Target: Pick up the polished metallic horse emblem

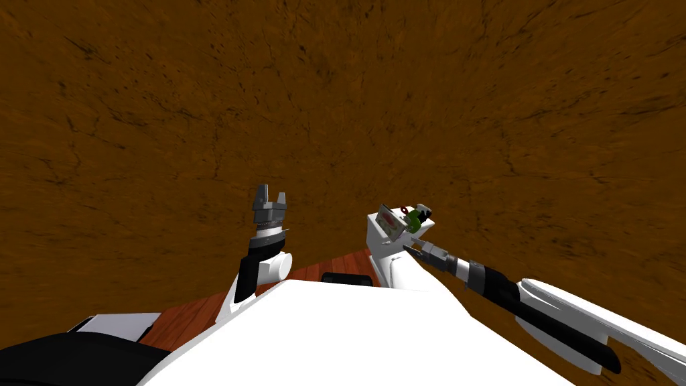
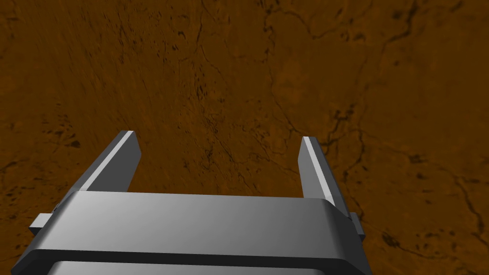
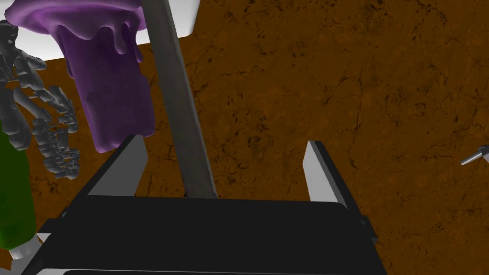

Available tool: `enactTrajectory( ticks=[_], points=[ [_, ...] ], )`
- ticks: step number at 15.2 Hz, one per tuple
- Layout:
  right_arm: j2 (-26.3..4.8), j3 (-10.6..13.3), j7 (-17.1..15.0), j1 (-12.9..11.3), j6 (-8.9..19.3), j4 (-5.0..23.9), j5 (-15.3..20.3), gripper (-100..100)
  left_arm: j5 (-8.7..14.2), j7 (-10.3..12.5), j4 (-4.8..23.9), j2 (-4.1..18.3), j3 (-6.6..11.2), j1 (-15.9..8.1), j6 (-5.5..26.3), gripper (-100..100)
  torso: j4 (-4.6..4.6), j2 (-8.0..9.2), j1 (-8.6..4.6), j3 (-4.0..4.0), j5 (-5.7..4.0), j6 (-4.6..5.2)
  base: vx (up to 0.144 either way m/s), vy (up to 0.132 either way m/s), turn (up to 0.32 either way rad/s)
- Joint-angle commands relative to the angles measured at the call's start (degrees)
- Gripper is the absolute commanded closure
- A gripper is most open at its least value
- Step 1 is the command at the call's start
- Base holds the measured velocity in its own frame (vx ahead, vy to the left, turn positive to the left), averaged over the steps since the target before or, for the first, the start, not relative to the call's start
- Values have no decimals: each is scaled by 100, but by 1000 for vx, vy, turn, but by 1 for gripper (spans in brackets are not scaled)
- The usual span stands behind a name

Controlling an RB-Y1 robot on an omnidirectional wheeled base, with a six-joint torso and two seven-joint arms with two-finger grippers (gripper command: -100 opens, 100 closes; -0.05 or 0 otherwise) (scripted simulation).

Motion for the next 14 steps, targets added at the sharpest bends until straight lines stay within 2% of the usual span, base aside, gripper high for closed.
enactTrajectory(
  ticks=[1,3,4,6,7,9,10,12,13,14],
  points=[
    [-286,-56,4,107,17,117,114,-100,0,0,0,0,0,0,0,0,0,0,0,0,0,0,16,5,43],
    [-463,-56,4,107,17,117,114,-100,0,0,0,0,0,0,0,0,0,0,0,0,1,-1,16,1,25],
    [-640,-89,-4,163,33,247,210,-100,0,0,0,0,0,0,0,0,0,0,0,0,0,0,16,4,32],
    [-830,-89,-4,163,33,247,210,-100,0,0,0,0,0,0,0,0,0,-1,1,0,1,-1,16,3,25],
    [-1008,-121,-12,217,50,377,305,-100,0,0,0,0,0,0,0,0,0,0,1,0,1,0,17,4,39],
    [-1196,-121,-12,217,50,377,305,-100,0,0,0,0,0,0,0,0,0,-2,2,-1,0,-1,17,3,29],
    [-1375,-153,-20,269,67,507,398,-100,0,0,0,0,0,0,0,0,0,-1,1,-1,0,0,17,7,38],
    [-1558,-153,-20,269,67,507,398,-100,0,0,0,0,0,0,0,0,0,-2,3,-1,1,-1,18,6,23],
    [-1722,-184,-28,320,84,634,489,-100,0,0,0,0,0,0,0,0,0,-1,3,-1,1,-1,17,8,37],
    [-1857,-184,-28,320,84,634,489,-100,0,0,0,0,0,0,0,0,0,-2,4,-1,1,-1,19,7,41]
  ],
)
